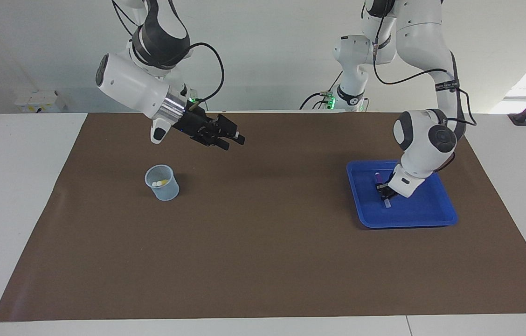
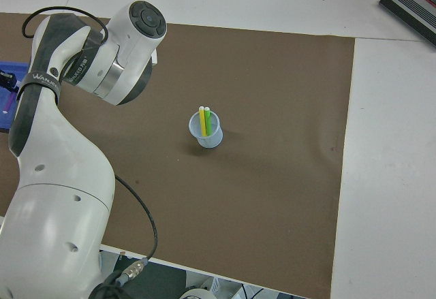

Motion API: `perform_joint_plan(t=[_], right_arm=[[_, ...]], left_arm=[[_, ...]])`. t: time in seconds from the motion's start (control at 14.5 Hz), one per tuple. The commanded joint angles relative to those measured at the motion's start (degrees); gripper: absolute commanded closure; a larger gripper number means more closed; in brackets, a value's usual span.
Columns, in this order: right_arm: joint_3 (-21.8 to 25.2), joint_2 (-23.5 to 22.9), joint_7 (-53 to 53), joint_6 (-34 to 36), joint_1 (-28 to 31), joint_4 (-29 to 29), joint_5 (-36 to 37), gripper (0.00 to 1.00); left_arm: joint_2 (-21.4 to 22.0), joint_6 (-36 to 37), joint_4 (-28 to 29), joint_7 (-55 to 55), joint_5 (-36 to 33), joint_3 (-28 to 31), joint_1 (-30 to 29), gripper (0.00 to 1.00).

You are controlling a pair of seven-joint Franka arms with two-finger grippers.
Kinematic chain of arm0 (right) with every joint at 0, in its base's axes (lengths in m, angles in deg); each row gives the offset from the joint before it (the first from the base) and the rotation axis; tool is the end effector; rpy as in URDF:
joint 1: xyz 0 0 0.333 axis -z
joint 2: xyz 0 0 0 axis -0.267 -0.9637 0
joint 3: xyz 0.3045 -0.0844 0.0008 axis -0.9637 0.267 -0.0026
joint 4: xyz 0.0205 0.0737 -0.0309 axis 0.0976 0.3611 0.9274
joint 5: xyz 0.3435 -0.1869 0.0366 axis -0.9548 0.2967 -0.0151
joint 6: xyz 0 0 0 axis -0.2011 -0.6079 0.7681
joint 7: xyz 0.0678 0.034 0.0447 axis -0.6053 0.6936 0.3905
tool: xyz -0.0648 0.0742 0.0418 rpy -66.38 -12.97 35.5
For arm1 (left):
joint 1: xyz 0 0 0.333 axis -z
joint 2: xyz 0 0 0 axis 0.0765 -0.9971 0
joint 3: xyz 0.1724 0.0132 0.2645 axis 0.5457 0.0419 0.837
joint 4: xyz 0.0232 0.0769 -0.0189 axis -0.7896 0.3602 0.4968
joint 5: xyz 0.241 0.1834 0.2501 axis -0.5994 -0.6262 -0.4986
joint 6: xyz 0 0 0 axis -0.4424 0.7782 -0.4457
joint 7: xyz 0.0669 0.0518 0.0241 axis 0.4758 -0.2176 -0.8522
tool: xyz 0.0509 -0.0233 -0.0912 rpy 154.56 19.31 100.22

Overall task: Transfer and insert pens with both arms
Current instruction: 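Carry the purple pen toward the right gripper while the right gripper approaches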

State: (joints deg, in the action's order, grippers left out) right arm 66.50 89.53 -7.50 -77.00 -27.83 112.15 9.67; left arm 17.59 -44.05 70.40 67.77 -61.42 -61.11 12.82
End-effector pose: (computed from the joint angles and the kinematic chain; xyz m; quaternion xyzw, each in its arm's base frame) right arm 0.5505 0.1829 0.5136 -0.9004 0.1572 0.0487 0.4028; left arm 0.5958 -0.0512 0.3417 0.9976 0.0083 -0.0667 0.0194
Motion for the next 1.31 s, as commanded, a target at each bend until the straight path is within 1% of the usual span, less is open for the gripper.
perform_joint_plan(t=[0.0, 0.07, 0.21, 0.28, 0.41, 0.48, 0.55, 0.69, 0.83, 0.9, 0.97, 1.1, 1.24], right_arm=[[-0.5, 0.7, 1.1, -1.8, -0.7, 0.3, -1.4, 0.17], [-0.5, 0.6, 1.3, -2.9, -0.9, 0.4, -1.5, 0.17], [-0.5, 0.6, 3.1, -4.2, -2.1, 0.4, -1.8, 0.17], [-0.5, 0.8, 4.1, -5.0, -2.3, 0.4, -1.8, 0.17], [-0.5, 1.5, 7.1, -5.2, -2.5, 0.4, -3.4, 0.17], [-0.5, 1.6, 7.3, -5.8, -2.5, 0.4, -4.6, 0.15], [-0.6, 1.7, 7.4, -6.6, -2.5, 0.3, -4.9, 0.11], [-1.5, 2.3, 9.6, -7.9, -2.9, 0.3, -7.0, 0.08], [-1.7, 2.3, 11.2, -12.2, -5.0, 0.3, -7.1, 0.05], [-1.7, 2.2, 11.4, -13.4, -6.8, 0.4, -7.1, 0.05], [-1.7, 2.2, 11.7, -14.6, -8.3, 0.4, -7.1, 0.0], [-1.7, 2.1, 11.9, -15.9, -11.0, 0.4, -6.8, 0.0], [-1.7, 2.3, 11.5, -17.1, -11.8, 0.9, -6.4, 0.0]], left_arm=[[0.0, 17.7, -12.3, -4.3, 4.9, -0.2, -0.8, 1.0], [0.2, 22.2, -15.7, -9.8, 6.7, -0.2, -0.7, 1.0], [1.3, 27.3, -19.2, -22.5, 11.9, -0.6, 0.3, 1.0], [1.6, 28.5, -20.3, -30.0, 14.3, -1.0, 0.5, 1.0], [3.4, 27.9, -20.5, -46.7, 19.0, -1.0, 3.1, 1.0], [4.0, 27.5, -20.5, -53.3, 20.5, -1.1, 4.1, 1.0], [4.4, 26.9, -20.3, -59.5, 22.6, -1.1, 5.2, 1.0], [5.0, 24.7, -19.6, -70.8, 26.1, -1.1, 7.5, 1.0], [6.0, 19.8, -17.9, -81.9, 28.2, -1.1, 10.6, 1.0], [6.9, 16.5, -16.2, -87.2, 29.8, -1.2, 12.0, 1.0], [7.8, 14.3, -15.1, -90.7, 30.7, -1.2, 13.4, 1.0], [9.8, 9.9, -12.2, -96.8, 31.7, -1.2, 15.9, 1.0], [11.4, 7.9, -9.8, -100.2, 33.5, -1.4, 16.4, 1.0]])
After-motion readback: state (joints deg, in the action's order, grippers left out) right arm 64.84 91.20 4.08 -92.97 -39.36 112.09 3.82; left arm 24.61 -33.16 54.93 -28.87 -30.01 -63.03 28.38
